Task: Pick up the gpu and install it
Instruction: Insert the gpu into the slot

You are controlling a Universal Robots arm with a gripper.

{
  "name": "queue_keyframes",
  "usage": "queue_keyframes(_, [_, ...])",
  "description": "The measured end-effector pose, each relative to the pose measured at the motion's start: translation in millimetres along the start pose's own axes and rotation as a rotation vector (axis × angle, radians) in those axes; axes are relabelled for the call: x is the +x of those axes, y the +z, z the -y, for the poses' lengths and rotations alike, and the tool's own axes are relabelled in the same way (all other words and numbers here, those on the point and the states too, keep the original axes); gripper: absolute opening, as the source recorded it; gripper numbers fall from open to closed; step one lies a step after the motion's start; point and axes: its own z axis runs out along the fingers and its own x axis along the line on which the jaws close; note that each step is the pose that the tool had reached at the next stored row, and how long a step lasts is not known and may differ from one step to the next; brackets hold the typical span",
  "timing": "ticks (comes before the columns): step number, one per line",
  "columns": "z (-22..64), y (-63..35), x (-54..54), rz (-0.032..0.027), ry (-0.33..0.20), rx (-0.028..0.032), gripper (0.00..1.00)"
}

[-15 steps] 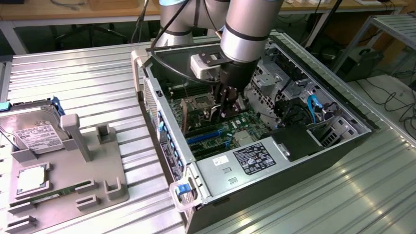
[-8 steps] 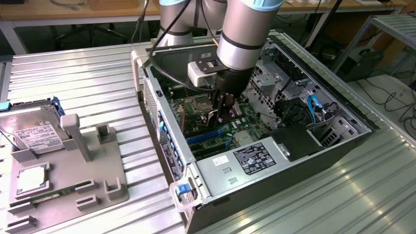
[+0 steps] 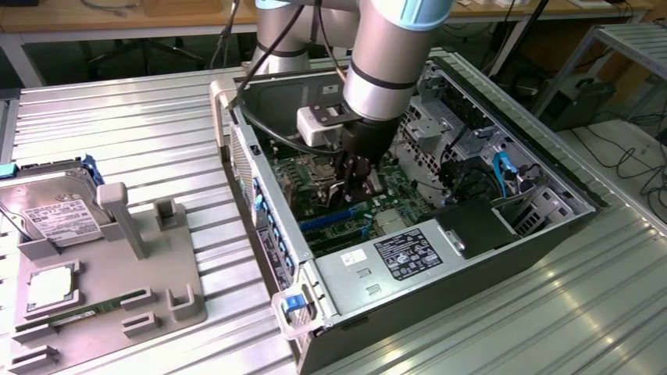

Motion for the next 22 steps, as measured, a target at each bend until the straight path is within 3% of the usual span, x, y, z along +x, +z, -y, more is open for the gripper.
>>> queue_keyframes(10, [-4.3,9.5,3.3,0.0001,0.000,-0.0008,0.28])
queue_keyframes(22, [-8.5,13.0,1.7,0.0002,0.000,-0.0007,0.28])
